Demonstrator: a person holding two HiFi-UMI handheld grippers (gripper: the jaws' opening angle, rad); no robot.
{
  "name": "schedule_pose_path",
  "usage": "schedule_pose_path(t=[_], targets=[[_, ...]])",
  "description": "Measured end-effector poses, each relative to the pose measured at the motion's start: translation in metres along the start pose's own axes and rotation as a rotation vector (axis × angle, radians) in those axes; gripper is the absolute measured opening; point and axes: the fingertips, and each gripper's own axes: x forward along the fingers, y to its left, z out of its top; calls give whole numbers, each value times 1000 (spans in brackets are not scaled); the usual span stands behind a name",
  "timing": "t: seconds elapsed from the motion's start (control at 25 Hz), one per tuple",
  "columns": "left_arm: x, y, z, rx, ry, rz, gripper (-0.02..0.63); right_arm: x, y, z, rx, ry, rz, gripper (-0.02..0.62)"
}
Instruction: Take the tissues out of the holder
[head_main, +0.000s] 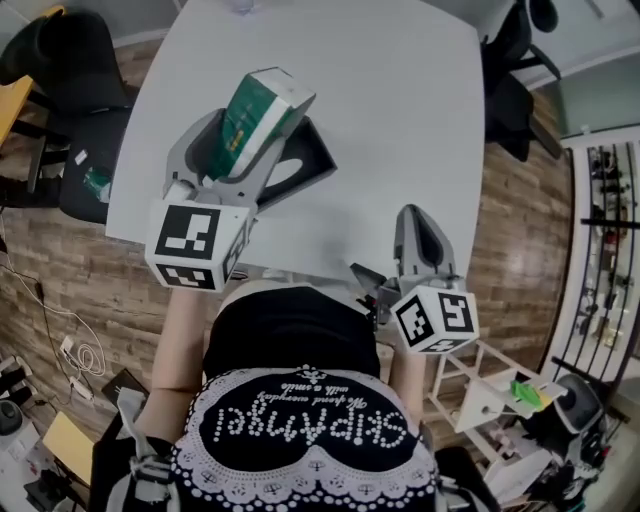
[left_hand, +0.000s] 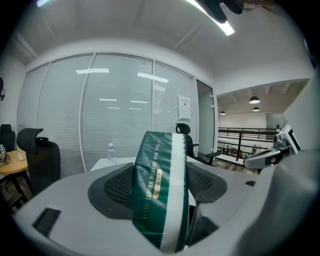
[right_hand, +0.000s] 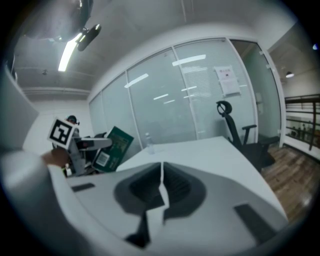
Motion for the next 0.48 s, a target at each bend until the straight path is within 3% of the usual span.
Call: schedule_pose_path(t=[0.48], targets=[[-59, 2, 44, -29, -158, 34, 347, -22, -2, 20, -19, -63, -17, 35]])
